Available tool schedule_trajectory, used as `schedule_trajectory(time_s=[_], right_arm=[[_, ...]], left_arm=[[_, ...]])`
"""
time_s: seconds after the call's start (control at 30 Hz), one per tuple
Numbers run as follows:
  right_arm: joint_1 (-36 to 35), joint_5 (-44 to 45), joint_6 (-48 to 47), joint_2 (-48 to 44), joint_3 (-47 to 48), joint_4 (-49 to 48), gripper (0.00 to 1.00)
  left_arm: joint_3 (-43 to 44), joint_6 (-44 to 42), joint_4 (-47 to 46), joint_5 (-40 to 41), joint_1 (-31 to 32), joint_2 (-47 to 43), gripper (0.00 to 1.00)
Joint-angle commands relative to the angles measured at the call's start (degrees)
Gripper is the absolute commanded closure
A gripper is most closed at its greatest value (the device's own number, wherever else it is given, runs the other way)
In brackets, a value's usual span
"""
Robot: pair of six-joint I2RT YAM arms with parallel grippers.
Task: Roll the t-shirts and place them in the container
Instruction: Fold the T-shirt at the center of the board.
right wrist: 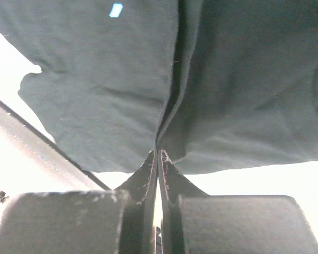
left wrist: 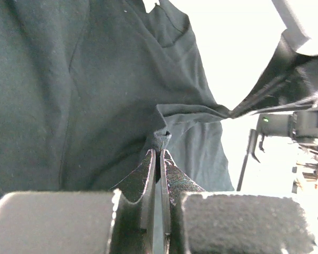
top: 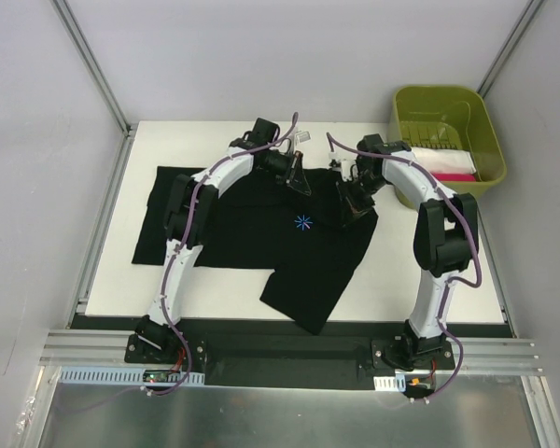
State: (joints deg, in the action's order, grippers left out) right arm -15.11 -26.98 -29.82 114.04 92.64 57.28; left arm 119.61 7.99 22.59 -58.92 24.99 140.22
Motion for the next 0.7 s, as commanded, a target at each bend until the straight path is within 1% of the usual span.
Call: schedule_trajectory(time_s=[0.0, 0.17, 0.33, 0.57, 0.67], right_arm=[[-2.2, 0.3, 2.8, -6.7, 1.0, 3.3, 0.99], [-4.0, 2.6, 4.2, -9.5, 2.6, 4.8, 0.99], [-5.7, 6.3, 5.5, -9.9, 5.6, 6.4, 0.99], [-6.8, 9.2, 8.5, -11.2, 3.3, 7.1, 0.99], [-7.8, 10.0, 9.6, -12.0, 4.1, 7.2, 0.99]], left_arm=[[-2.3, 0.4, -1.5, -5.6, -0.8, -5.9, 1.0], [-4.8, -0.9, -2.0, -6.2, -1.0, -7.9, 1.0], [-5.5, -0.9, -2.5, -6.3, -2.1, -9.0, 1.0], [-8.2, -1.7, -2.7, -7.9, -3.9, -11.2, 1.0], [-10.3, -2.3, -2.8, -8.7, -4.2, -12.6, 1.0]])
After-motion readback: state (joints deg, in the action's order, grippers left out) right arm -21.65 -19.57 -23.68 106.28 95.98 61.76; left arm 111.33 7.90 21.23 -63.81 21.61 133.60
